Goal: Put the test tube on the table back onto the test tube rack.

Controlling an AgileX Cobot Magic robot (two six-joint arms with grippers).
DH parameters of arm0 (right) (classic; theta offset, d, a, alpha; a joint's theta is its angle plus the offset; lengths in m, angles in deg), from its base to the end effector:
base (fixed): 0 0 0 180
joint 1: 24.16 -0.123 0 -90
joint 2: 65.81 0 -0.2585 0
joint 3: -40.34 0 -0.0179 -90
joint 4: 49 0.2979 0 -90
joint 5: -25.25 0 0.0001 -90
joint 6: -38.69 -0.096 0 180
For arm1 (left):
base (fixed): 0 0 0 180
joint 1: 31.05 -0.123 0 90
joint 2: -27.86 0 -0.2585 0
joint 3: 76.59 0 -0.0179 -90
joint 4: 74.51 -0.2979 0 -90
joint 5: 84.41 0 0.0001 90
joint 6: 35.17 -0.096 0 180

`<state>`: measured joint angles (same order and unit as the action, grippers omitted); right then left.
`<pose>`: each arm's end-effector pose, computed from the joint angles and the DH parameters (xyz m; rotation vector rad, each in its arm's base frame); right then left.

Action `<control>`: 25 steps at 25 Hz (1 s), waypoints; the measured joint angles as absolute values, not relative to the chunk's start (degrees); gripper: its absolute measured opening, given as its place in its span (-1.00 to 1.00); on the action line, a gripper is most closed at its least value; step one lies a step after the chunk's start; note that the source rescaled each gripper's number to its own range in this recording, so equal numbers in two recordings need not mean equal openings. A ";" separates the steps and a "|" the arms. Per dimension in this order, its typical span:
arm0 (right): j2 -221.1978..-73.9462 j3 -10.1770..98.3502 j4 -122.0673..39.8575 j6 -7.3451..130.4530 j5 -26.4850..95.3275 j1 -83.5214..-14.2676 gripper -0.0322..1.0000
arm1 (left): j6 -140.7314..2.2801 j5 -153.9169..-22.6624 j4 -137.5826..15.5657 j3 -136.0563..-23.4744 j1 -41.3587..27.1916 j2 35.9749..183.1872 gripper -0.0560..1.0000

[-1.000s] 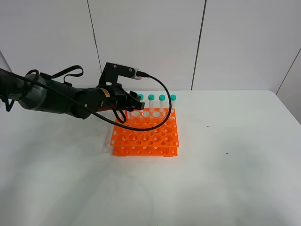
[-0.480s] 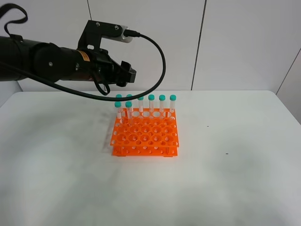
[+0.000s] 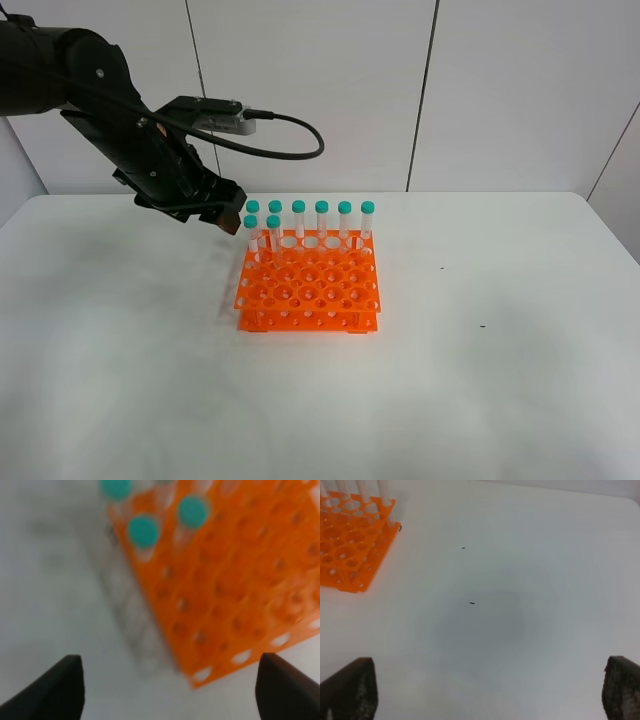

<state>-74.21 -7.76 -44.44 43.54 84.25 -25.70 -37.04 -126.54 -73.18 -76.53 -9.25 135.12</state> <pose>0.0691 0.0084 0.2989 -0.1143 2.0106 0.0580 0.3849 -0.1556 0.2156 0.5199 2.5637 -0.1497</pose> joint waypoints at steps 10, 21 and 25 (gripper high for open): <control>-74.21 -7.76 -44.26 43.54 84.25 -25.70 1.00 | -36.82 -140.54 -72.94 -78.55 -28.07 137.49 0.93; -74.21 -7.76 -44.26 43.54 84.25 -25.70 1.00 | -36.75 -145.93 -75.53 -67.70 -33.42 121.06 0.89; -74.21 -7.76 -44.26 43.54 84.25 -25.70 1.00 | -36.75 -146.38 -75.53 -56.61 -33.42 109.64 0.89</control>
